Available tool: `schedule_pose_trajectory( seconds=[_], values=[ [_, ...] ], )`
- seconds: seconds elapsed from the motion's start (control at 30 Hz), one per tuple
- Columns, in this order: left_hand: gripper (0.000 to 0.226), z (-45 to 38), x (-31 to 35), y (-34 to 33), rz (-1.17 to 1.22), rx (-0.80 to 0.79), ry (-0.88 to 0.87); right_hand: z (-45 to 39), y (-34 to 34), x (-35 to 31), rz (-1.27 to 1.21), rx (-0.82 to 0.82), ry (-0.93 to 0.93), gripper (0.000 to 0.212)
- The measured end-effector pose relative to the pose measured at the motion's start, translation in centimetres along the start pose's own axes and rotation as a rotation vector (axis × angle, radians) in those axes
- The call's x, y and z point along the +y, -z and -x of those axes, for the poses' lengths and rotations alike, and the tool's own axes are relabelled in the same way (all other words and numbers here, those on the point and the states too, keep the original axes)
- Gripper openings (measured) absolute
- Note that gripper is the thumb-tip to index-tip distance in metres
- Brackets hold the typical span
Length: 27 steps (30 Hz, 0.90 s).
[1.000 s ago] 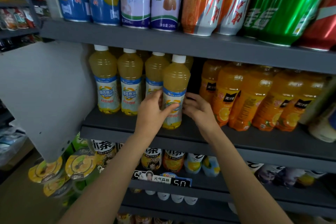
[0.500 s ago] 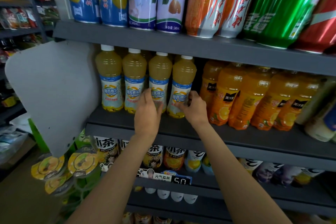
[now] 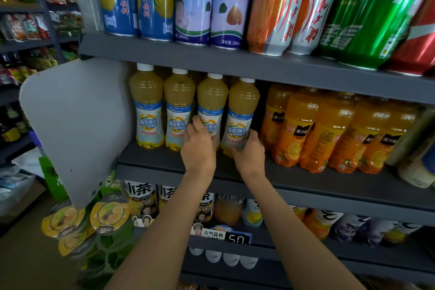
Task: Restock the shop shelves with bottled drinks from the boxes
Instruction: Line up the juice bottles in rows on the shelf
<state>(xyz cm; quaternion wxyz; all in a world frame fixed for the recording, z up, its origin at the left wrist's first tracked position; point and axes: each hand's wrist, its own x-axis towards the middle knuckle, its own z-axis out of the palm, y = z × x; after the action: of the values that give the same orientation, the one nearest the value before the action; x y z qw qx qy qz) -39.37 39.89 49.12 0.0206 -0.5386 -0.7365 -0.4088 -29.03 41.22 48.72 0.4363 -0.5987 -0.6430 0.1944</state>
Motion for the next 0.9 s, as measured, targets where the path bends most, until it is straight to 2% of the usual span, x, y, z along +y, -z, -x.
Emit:
schedule_pose_trajectory(
  seconds=[0.17,0.27,0.33,0.4,0.47,0.53,0.67,0.9],
  values=[
    [0.062,0.6,-0.9,1.1,0.075,0.008,-0.061,0.3,0.2,-0.2,-0.008,0.001,-0.008,0.066],
    [0.047,1.5,-3.2,2.5,0.161,0.207,-0.151,1.4,0.8,-1.5,-0.022,0.233,0.120,0.068],
    [0.048,1.3,-5.0,3.0,0.189,0.295,-0.065,2.5,0.4,-3.1,-0.047,0.312,0.223,0.058],
    [0.058,1.1,-6.3,3.2,0.188,0.212,0.037,3.5,-1.0,-4.2,-0.008,0.223,0.269,0.054],
    [0.066,0.9,-6.8,3.0,0.150,0.078,0.047,3.9,-3.0,-4.6,0.046,0.118,0.236,0.058],
    [0.067,0.7,-7.0,2.9,0.116,0.017,0.033,3.9,-4.7,-4.6,0.121,0.099,0.164,0.066],
    [0.064,0.4,-6.8,3.0,0.075,0.008,0.065,3.8,-6.5,-4.9,0.204,0.117,0.047,0.073],
    [0.060,0.5,-6.5,2.9,0.071,0.009,0.099,3.8,-7.6,-4.9,0.279,0.149,-0.031,0.063]
  ],
)
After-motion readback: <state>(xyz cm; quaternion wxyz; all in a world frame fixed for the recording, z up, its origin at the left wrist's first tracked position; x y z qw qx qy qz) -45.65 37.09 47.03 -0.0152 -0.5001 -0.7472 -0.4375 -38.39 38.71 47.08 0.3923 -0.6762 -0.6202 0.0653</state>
